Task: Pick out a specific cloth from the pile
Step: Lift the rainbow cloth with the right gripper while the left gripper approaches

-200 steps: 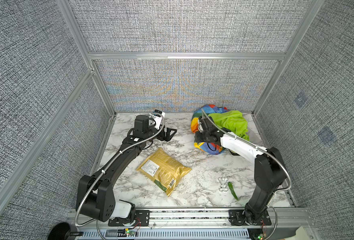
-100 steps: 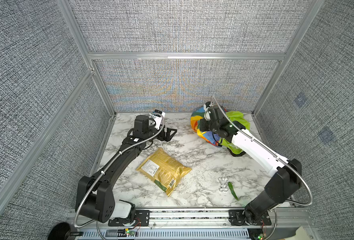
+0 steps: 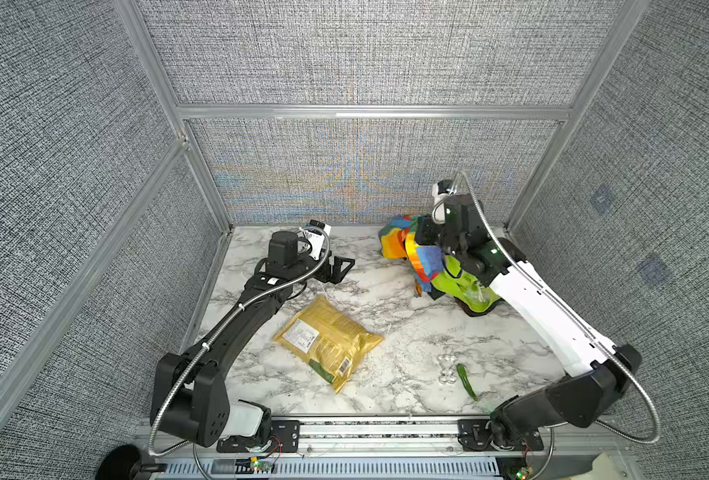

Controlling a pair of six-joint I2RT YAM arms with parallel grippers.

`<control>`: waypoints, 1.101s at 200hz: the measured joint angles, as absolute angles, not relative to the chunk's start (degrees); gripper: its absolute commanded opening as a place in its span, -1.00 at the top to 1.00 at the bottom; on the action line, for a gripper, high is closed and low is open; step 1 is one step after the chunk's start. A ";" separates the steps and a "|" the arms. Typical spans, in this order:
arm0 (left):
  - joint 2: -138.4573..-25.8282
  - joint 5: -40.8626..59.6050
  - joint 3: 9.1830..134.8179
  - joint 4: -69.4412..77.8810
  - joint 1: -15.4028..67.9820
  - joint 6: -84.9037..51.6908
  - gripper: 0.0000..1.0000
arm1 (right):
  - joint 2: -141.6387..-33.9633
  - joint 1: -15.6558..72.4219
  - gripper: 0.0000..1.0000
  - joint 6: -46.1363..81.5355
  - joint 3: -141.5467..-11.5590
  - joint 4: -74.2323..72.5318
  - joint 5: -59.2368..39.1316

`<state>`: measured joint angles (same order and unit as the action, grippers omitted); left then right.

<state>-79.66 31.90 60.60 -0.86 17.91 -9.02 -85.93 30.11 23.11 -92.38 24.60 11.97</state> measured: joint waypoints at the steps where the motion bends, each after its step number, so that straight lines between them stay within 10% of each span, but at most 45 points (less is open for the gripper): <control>1: -79.64 32.01 60.53 -0.78 17.91 -9.04 -0.92 | -85.89 30.11 1.00 23.11 -92.42 24.56 11.99; 220: -72.51 41.87 53.74 10.85 21.10 -8.56 -0.96 | -79.79 26.70 1.00 34.54 -93.36 -3.77 -13.43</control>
